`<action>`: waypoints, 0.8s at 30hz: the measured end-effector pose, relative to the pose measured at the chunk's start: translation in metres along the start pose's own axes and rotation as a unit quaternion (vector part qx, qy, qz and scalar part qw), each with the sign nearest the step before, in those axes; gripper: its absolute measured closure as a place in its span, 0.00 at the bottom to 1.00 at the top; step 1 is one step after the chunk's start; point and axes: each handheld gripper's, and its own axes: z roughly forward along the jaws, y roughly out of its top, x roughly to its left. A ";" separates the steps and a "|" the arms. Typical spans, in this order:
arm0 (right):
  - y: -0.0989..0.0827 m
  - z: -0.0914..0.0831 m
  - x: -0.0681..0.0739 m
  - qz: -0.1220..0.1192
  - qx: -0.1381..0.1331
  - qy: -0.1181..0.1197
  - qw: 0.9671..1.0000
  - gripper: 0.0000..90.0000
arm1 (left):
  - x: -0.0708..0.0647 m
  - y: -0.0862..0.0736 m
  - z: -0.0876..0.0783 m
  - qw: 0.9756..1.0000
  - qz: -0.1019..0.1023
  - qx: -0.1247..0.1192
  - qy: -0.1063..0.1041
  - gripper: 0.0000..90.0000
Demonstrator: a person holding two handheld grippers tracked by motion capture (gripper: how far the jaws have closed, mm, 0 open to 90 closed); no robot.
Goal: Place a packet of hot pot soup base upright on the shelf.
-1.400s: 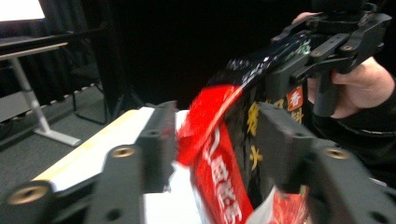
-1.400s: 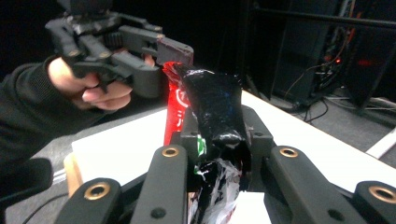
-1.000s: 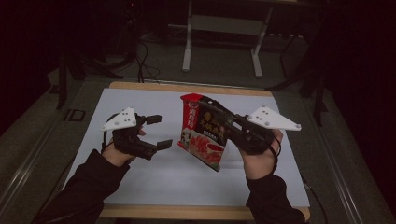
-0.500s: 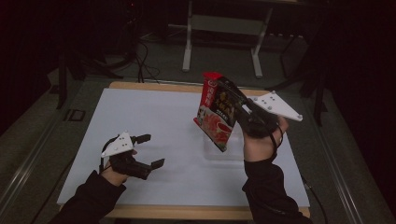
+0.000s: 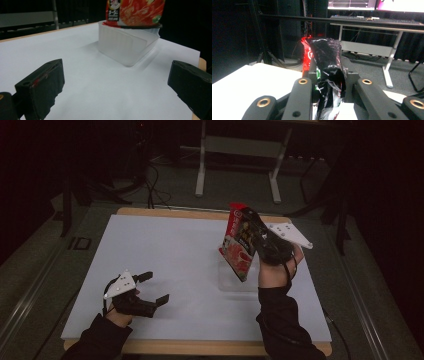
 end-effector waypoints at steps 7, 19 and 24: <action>-0.015 0.015 0.005 0.005 0.015 0.000 1.000 0.83 | 0.002 -0.003 0.002 1.000 -0.003 0.003 -0.003 0.01; -0.035 0.026 0.007 0.006 0.034 0.002 0.999 0.83 | 0.001 -0.004 0.003 1.000 -0.001 0.002 -0.012 0.01; -0.043 0.030 0.007 0.007 0.044 0.003 0.999 0.83 | 0.001 -0.004 0.003 1.000 0.001 0.001 -0.014 0.02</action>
